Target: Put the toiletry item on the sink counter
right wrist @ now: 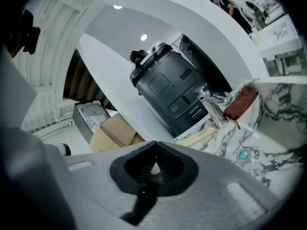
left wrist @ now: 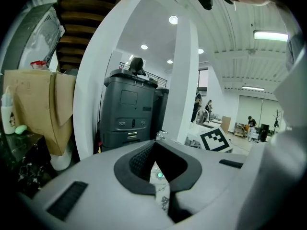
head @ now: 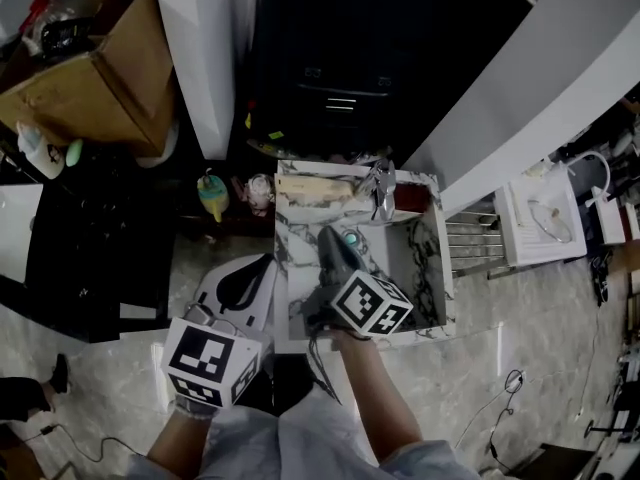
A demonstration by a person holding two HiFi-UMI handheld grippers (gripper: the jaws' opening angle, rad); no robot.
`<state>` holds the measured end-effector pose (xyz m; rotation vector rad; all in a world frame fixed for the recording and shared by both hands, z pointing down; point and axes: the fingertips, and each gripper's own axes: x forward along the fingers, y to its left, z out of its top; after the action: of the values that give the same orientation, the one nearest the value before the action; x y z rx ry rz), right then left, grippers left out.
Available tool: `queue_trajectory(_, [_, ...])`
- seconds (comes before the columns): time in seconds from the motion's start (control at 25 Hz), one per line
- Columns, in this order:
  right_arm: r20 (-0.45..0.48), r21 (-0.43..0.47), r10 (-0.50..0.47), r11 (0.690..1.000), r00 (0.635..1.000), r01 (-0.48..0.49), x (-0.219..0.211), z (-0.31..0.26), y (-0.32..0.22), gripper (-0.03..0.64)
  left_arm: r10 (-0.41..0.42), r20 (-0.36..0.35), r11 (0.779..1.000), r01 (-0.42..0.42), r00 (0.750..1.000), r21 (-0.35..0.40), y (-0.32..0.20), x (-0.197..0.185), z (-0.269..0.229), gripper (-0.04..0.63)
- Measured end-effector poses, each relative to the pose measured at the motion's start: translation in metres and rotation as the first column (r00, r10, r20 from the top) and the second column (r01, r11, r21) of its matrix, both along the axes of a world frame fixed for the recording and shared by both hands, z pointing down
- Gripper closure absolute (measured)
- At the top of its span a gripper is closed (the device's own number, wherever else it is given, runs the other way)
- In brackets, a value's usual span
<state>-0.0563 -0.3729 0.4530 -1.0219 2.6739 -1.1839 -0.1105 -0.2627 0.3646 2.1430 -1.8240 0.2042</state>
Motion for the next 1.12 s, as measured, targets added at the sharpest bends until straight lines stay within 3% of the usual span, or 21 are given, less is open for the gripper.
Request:
queue_trajectory(0.32, [-0.061, 0.18, 0.103, 0.98, 0.993, -0.09, 0.024, -0.052, 0.065, 0.62, 0.084, 0.005, 0.996, -0.084, 0.996, 0.04, 0.049, 0.0, -0.015, 0.591])
queue_trajectory(0.68, [-0.067, 0.281, 0.18, 0.947, 0.981, -0.155, 0.033, -0.089, 0.133, 0.62, 0.158, 0.014, 0.984, -0.159, 0.987, 0.077, 0.098, 0.002, -0.029, 0.591])
queue_trajectory(1.12, [-0.09, 0.36, 0.176, 0.923, 0.98, -0.132, 0.054, -0.114, 0.186, 0.62, 0.173, 0.005, 0.98, -0.173, 0.985, 0.098, 0.138, 0.022, -0.038, 0.591])
